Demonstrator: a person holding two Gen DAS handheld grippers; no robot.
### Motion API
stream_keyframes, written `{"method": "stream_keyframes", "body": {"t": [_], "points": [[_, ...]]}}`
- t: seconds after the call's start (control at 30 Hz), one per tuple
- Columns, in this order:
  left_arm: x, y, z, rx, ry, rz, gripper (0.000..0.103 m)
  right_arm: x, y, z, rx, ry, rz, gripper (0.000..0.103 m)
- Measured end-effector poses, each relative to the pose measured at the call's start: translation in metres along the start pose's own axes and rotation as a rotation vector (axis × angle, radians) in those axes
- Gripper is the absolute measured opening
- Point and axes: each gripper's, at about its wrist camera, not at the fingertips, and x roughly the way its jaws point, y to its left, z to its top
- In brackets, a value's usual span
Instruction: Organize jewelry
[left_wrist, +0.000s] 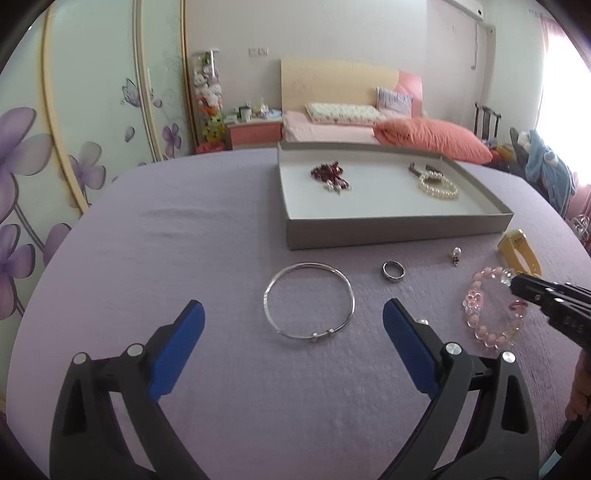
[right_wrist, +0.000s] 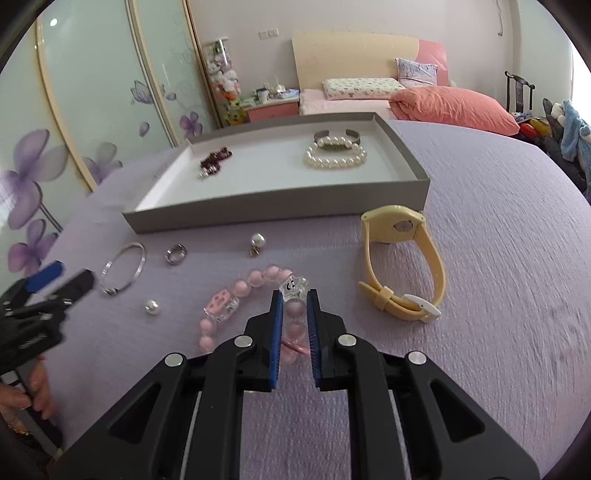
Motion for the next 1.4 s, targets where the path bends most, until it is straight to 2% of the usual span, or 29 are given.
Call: {"method": "stream_keyframes", "body": {"t": [0.23, 0.4, 0.47, 0.53, 0.9, 1.03, 1.07, 1.4], "points": [[0.037, -0.006, 0.009, -0.011, 0.113, 0.023, 0.097, -0.005, -0.001, 0.005, 0.006, -0.011, 0.032, 0.013], [0.054, -0.006, 0.01, -0.025, 0.155, 0.036, 0.097, -0.002, -0.004, 0.005, 0.016, -0.002, 0.043, 0.013], [0.059, -0.006, 0.009, -0.029, 0.18, 0.032, 0.094, -0.002, -0.006, 0.005, 0.019, 0.002, 0.045, 0.013], [0.059, -0.007, 0.01, -0.034, 0.173, 0.032, 0.09, -0.001, -0.006, 0.005, 0.019, 0.004, 0.048, 0.013], [0.059, -0.011, 0.012, -0.033, 0.171, 0.032, 0.087, -0.001, -0.007, 0.004, 0.017, 0.006, 0.054, 0.013], [0.058, -0.016, 0.015, -0.021, 0.161, 0.027, 0.071, -0.002, -0.006, 0.005, 0.015, 0.002, 0.056, 0.013], [0.057, -0.017, 0.015, -0.015, 0.158, 0.02, 0.07, -0.002, -0.006, 0.005, 0.016, 0.002, 0.057, 0.013], [0.05, -0.01, 0.01, -0.032, 0.157, 0.018, 0.07, -0.009, -0.005, 0.007, 0.012, -0.014, 0.071, 0.013]]}}
